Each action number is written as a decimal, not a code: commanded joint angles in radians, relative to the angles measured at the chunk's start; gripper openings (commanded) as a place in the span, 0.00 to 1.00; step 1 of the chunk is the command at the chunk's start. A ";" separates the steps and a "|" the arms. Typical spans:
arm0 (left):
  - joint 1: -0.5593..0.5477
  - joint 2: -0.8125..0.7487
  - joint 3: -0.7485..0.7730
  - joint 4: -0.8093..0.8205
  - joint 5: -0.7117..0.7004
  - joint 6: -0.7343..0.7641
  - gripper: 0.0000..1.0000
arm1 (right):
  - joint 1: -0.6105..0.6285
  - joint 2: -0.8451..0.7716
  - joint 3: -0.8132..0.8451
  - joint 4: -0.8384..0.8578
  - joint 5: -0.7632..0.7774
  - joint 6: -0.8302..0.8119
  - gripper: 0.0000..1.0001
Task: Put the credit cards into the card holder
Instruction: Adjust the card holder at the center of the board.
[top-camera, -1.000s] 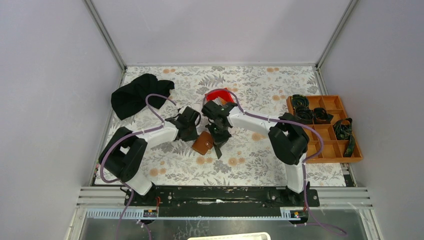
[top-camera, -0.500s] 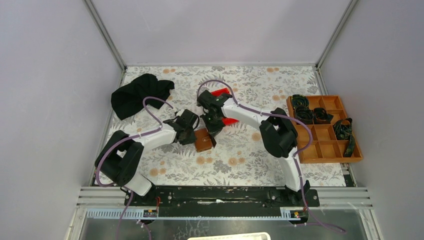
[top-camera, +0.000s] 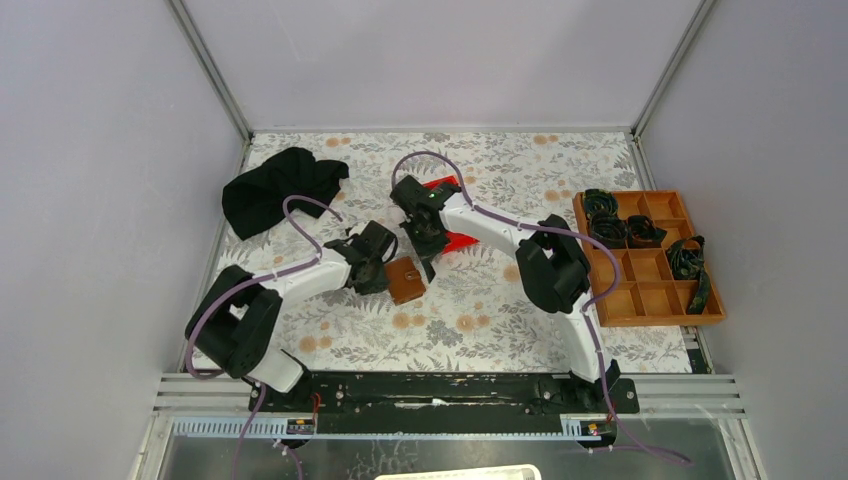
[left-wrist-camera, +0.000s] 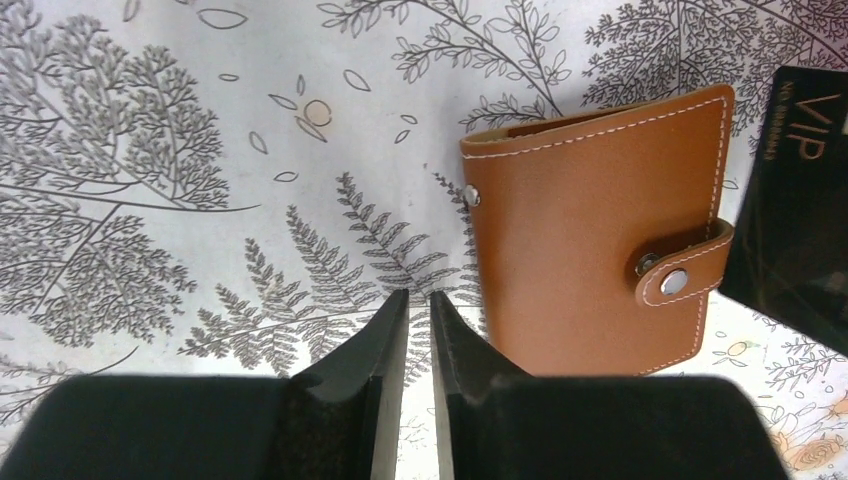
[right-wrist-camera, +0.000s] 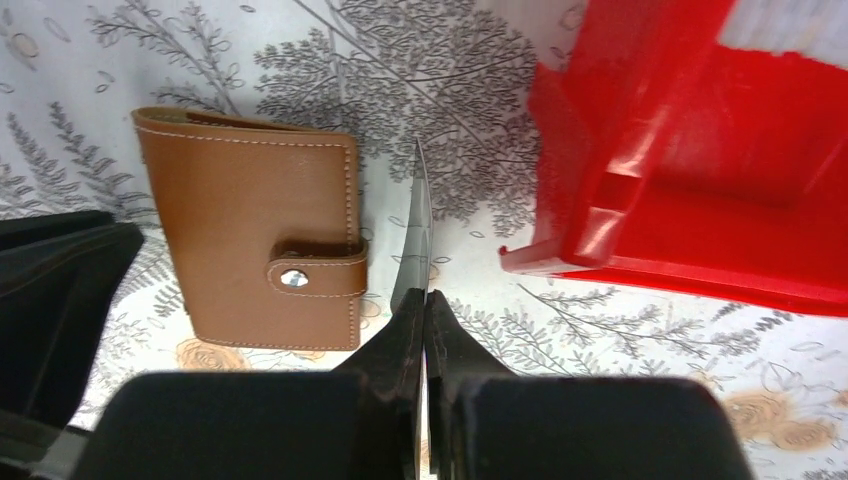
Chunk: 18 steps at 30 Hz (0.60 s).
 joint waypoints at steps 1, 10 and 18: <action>-0.006 -0.053 -0.001 -0.046 -0.053 -0.031 0.21 | 0.001 -0.042 0.030 -0.039 0.148 -0.036 0.00; -0.004 -0.258 -0.069 -0.011 -0.081 -0.094 0.23 | 0.006 -0.073 0.069 -0.070 0.170 -0.024 0.00; -0.004 -0.467 -0.121 -0.044 -0.127 -0.160 0.39 | 0.058 -0.048 0.202 -0.153 0.190 -0.011 0.00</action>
